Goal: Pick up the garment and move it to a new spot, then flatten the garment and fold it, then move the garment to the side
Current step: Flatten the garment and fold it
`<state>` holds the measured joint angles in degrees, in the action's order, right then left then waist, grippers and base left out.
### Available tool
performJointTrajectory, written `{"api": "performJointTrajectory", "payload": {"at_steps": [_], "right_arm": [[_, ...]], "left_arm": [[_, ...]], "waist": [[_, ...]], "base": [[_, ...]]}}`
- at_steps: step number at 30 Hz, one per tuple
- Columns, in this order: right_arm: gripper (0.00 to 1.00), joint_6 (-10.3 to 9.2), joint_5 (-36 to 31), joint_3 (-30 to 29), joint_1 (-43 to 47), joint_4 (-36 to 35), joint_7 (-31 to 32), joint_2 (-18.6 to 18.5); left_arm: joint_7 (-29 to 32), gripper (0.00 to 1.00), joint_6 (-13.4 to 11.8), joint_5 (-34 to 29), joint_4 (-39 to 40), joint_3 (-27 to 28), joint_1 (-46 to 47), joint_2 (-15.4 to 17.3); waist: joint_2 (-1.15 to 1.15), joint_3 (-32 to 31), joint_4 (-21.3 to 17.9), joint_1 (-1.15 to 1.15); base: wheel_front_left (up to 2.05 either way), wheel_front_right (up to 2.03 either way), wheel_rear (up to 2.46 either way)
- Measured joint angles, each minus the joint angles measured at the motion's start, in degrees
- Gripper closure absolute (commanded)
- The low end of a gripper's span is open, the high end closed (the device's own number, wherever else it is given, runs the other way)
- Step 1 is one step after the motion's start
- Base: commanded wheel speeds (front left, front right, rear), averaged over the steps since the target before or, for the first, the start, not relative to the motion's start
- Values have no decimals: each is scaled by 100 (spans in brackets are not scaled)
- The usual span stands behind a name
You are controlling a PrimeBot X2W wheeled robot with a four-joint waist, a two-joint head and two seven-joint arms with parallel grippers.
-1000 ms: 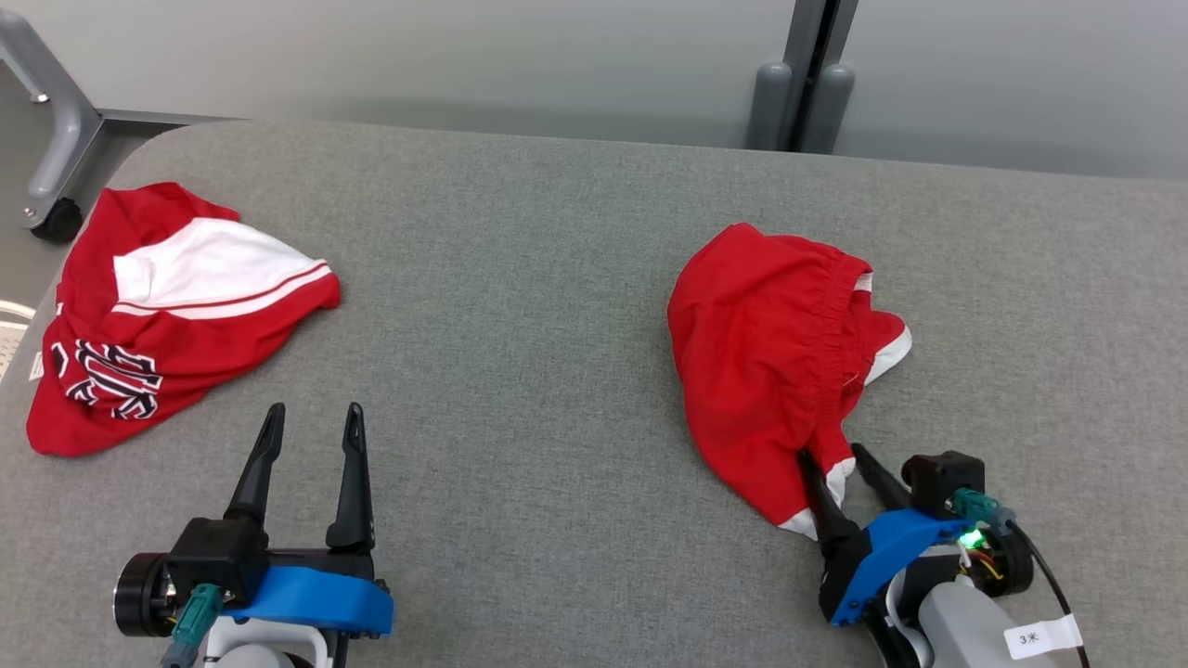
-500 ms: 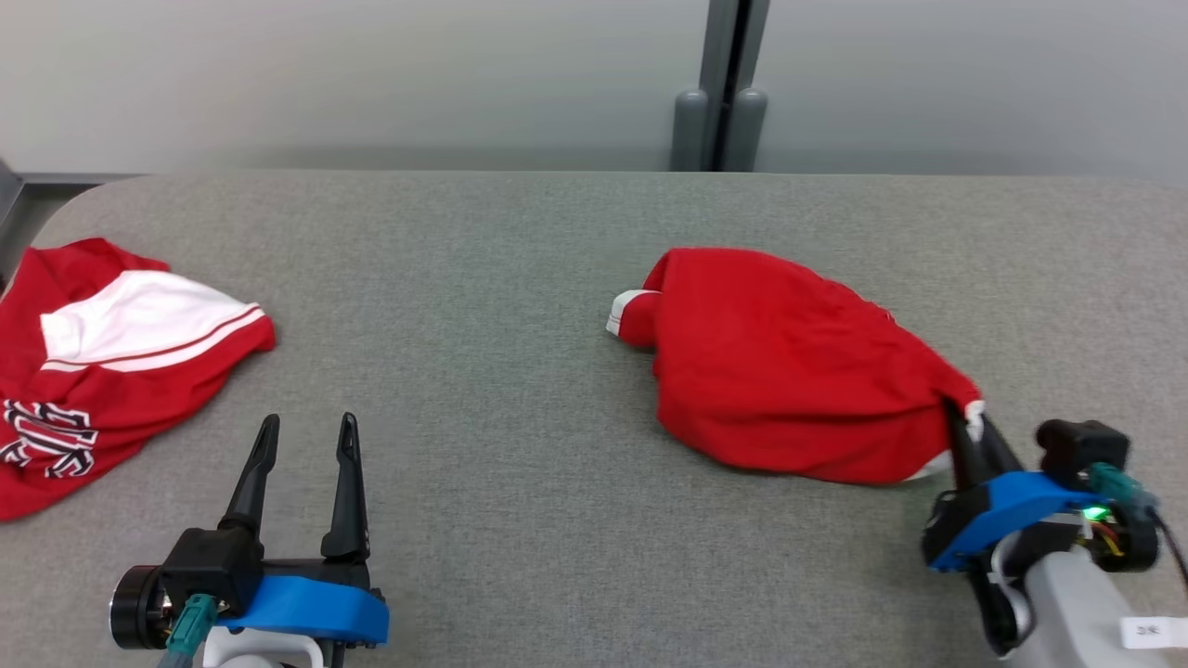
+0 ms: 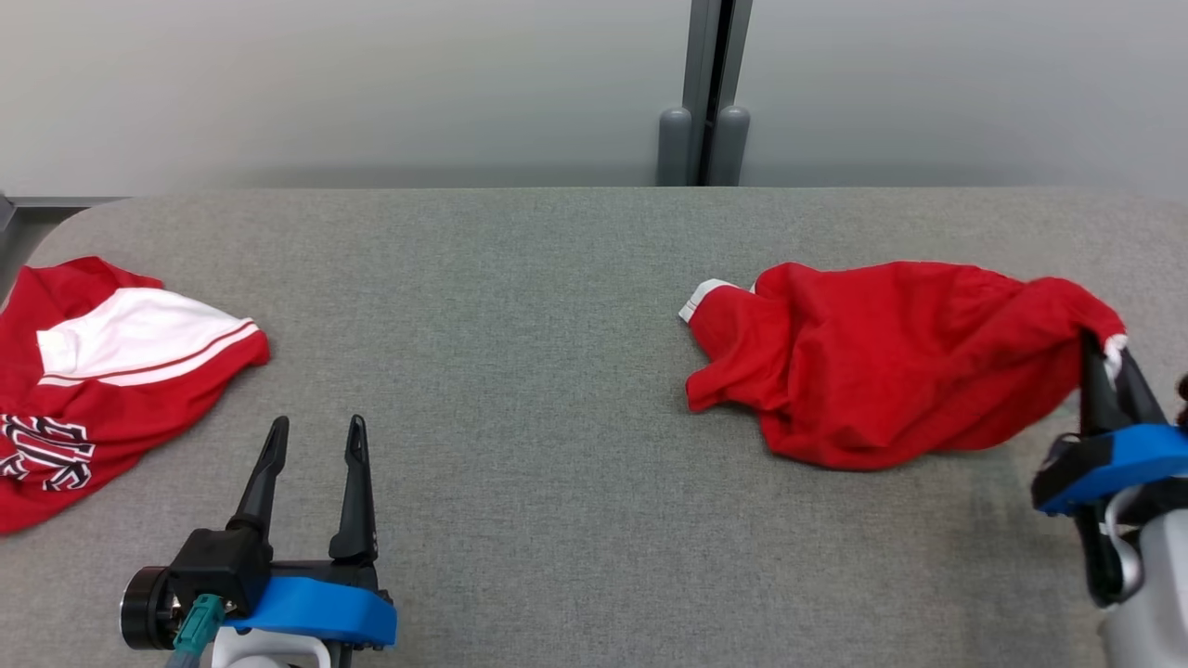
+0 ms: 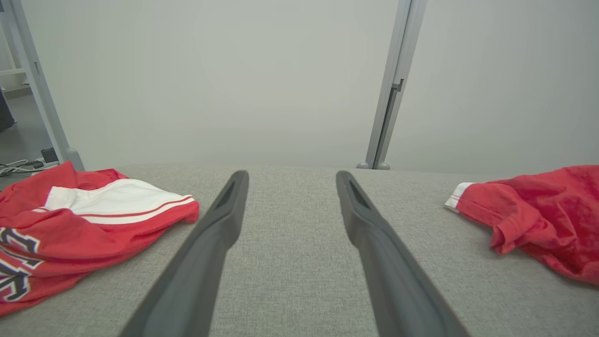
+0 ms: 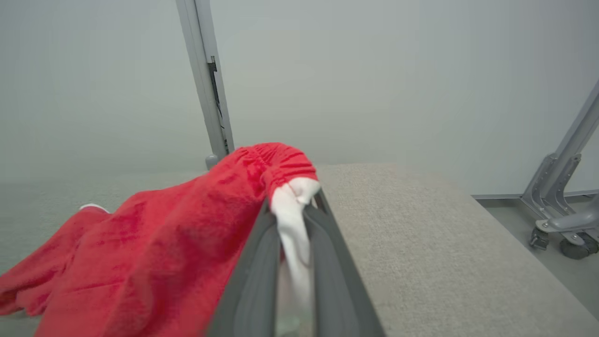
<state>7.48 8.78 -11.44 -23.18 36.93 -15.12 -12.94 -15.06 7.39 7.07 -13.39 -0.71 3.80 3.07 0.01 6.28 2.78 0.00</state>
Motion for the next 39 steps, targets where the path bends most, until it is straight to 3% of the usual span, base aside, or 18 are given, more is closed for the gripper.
{"api": "performJointTrajectory", "payload": {"at_steps": [4,7,18,27,28,29,33,39], "right_arm": [[100,1,-13,425,-73,-257,0,237],[100,0,-8,1161,-254,-327,0,556],[100,0,265,3133,-680,245,26,970],[100,0,1552,5531,-397,420,16,1012],[72,0,1614,5717,-337,421,18,1015],[0,0,1684,5891,-293,420,18,1015],[0,0,1853,6218,-247,432,16,1016],[0,0,1462,5923,-388,406,13,1012]], "left_arm": [[0,0,0,43,-20,-32,-7,-8],[0,0,0,58,-24,-52,-21,-10],[0,0,0,133,-93,-168,-31,-11],[0,0,-3,263,-177,-229,-139,-12],[0,0,-3,272,-179,-227,-141,-12],[0,0,-7,283,-179,-232,-140,-13],[0,0,-62,333,-154,-236,-145,-14],[0,0,-88,347,-129,-207,-143,-14]], "waist": [[0,-60,66,0],[-1,-107,141,0],[-1,-200,611,0],[-1,-225,1108,0],[-1,-224,1112,0],[-1,-219,1114,0],[-1,-172,1034,0],[-1,-120,766,0]], "base": [[0,0,0],[0,0,0],[0,0,0],[0,0,0],[0,0,0],[0,0,0],[0,0,0],[0,0,0]]}}
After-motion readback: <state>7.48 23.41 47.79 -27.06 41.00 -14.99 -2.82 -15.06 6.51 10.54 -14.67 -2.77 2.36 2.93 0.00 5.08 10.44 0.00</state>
